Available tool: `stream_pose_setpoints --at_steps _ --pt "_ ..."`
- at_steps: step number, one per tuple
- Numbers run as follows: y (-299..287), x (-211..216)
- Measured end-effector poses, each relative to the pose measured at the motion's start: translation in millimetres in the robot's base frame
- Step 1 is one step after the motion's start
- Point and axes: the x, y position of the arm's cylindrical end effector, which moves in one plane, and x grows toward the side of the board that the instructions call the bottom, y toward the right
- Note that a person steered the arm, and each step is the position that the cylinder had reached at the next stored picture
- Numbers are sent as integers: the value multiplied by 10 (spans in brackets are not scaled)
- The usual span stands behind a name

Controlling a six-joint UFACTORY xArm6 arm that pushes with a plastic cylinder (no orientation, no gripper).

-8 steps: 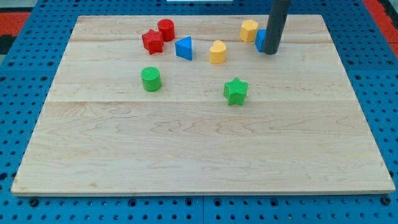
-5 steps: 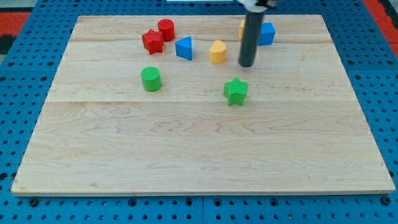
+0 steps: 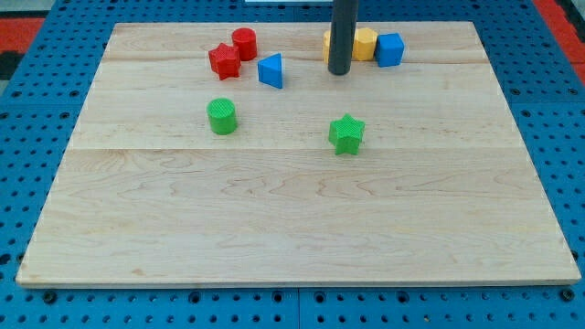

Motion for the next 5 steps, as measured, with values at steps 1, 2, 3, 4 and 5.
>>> stream_pose_setpoints --at_steps 1,2,3,4,5 --pt "-515 435" --pt "-1154 136" --pt "-918 -259" --pt "-522 -299" --pt "-475 -413"
